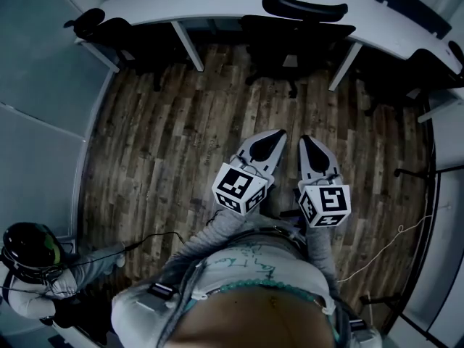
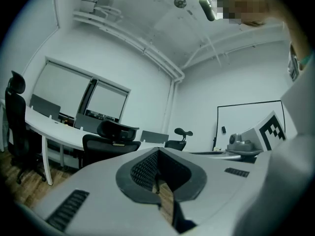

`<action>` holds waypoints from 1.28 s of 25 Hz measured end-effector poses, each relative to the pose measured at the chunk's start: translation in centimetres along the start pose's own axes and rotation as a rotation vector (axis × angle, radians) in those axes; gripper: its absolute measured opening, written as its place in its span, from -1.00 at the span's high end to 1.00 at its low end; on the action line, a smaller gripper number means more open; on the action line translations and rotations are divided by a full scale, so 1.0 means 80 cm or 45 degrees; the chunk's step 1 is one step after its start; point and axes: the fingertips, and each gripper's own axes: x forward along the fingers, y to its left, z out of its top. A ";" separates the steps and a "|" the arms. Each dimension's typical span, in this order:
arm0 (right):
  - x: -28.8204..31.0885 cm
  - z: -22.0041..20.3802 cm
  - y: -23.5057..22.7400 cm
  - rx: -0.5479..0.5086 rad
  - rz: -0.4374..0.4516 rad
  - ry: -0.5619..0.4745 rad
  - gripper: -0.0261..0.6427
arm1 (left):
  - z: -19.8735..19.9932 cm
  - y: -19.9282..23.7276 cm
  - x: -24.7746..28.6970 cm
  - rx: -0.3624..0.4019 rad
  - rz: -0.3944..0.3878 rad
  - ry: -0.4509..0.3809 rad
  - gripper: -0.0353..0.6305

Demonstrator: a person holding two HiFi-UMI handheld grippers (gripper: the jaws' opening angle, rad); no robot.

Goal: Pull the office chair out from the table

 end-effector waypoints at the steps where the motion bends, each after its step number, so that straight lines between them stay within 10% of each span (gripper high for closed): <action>1: 0.010 0.003 -0.001 -0.003 -0.006 0.004 0.84 | 0.003 0.007 0.006 -0.007 -0.010 0.001 0.86; 32: 0.162 0.011 0.011 0.024 -0.111 0.071 0.84 | 0.027 0.142 0.052 -0.027 -0.144 0.066 0.86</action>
